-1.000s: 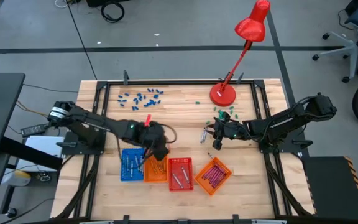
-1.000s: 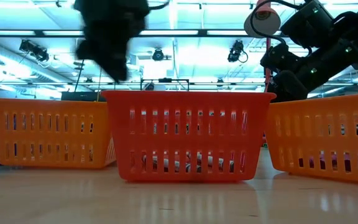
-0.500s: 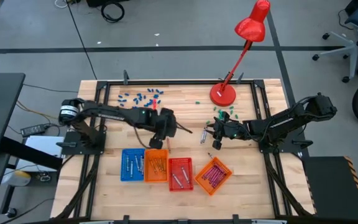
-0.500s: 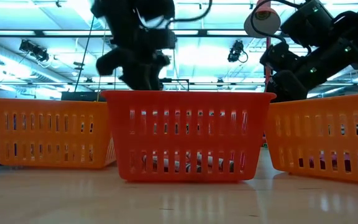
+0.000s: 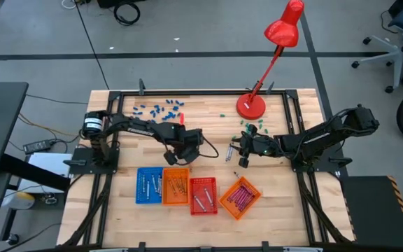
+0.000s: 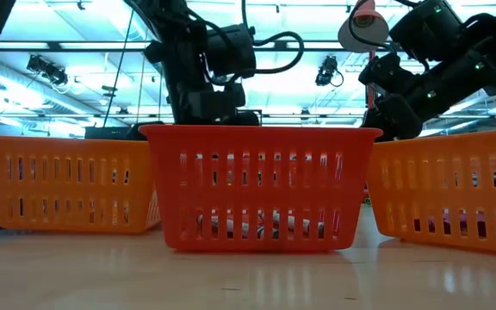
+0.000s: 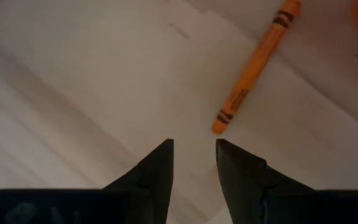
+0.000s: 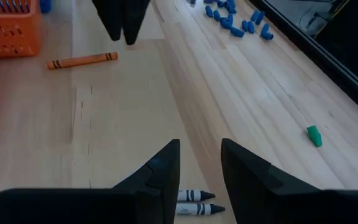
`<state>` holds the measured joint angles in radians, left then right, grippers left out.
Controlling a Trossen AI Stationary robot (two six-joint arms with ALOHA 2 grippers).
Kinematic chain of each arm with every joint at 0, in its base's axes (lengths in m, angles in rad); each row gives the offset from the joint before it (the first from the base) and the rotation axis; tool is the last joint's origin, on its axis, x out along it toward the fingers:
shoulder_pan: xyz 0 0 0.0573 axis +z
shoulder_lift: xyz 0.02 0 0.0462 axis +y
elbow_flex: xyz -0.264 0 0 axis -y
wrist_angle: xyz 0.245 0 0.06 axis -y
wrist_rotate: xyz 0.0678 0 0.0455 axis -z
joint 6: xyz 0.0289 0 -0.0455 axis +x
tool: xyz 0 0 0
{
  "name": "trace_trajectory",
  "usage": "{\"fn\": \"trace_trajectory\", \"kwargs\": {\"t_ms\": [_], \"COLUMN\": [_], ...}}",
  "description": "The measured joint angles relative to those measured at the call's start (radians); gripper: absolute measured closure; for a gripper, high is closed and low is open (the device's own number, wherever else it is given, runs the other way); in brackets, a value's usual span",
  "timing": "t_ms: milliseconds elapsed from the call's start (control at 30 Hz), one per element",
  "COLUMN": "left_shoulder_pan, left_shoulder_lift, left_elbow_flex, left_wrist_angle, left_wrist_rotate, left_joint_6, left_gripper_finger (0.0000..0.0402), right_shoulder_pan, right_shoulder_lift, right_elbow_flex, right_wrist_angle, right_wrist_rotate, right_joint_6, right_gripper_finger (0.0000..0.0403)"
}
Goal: Sort crayons
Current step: Put the orange crayon into the left orange bin
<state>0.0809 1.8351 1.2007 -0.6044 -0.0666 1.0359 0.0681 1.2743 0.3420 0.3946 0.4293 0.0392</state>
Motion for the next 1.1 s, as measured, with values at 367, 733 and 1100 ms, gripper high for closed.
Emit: {"fn": "trace_trajectory", "kwargs": {"t_ms": [367,733,1100], "left_shoulder_pan": [0.001,0.001,0.001], "left_shoulder_lift": [0.017,0.067,0.067], "left_elbow_flex": [0.001,0.005,0.003], "left_wrist_angle": [0.019,0.047,0.056], "left_wrist_rotate": [0.100,0.104,0.101], "left_joint_6": [0.029,0.059,0.049], "left_gripper_finger": [0.0298,0.0313,0.0313], "right_shoulder_pan": [-0.014,-0.014,-0.013], "right_shoulder_lift": [0.000,0.000,0.000], "right_elbow_flex": [0.000,0.000,0.000], "right_wrist_angle": [0.008,-0.005,-0.006], "right_wrist_rotate": [-0.002,-0.008,-0.012], "right_joint_6": [-0.014,-0.006,-0.005], "right_gripper_finger": [0.0281,0.0281,0.0281]}}
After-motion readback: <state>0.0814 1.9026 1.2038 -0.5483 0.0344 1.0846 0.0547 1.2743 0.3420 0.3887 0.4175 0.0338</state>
